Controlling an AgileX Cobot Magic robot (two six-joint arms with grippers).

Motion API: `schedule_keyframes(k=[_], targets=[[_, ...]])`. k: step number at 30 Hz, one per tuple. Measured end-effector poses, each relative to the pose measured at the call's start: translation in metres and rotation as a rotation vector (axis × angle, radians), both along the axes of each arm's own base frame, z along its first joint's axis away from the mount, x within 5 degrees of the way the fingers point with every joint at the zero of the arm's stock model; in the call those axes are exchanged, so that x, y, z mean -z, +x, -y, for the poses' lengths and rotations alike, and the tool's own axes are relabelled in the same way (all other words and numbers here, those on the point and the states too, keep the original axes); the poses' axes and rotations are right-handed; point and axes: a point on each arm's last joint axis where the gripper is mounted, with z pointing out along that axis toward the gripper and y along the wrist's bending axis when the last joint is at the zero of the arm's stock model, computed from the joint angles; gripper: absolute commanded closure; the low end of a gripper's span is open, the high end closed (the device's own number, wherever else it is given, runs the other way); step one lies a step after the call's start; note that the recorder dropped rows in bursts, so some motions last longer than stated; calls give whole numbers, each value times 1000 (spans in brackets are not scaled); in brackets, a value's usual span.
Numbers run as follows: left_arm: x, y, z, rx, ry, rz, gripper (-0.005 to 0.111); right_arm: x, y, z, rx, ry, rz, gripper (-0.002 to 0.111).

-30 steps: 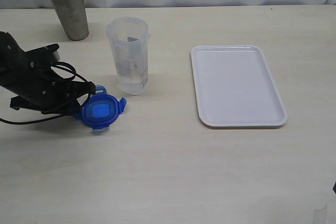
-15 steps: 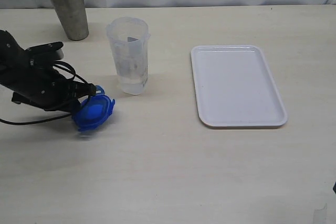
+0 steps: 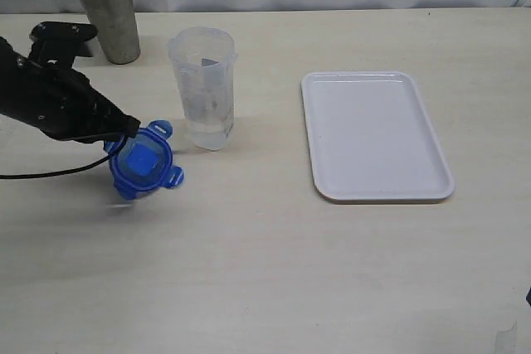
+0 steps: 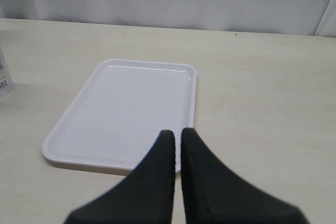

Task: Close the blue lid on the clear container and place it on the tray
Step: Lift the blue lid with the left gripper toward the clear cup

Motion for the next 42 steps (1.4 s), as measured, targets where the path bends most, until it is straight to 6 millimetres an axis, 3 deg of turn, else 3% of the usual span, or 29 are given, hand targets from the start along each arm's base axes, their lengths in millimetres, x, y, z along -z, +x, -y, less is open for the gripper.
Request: schedule_keyframes(k=[5,11,19,36,42], targets=[[-13,-11,0,266,80,40,107,0,0,0,0,0,0,104],[-37,-14,-5,363,173,181,107,0,0,0,0,0,0,104],[-73,-14,-15,399,319,430,107,0,0,0,0,0,0,104],[-103,9,-18,354,475,849,107,0,0,0,0,0,0,104],[-95,26,-15,336,489,906,107,0,0,0,0,0,0,104]])
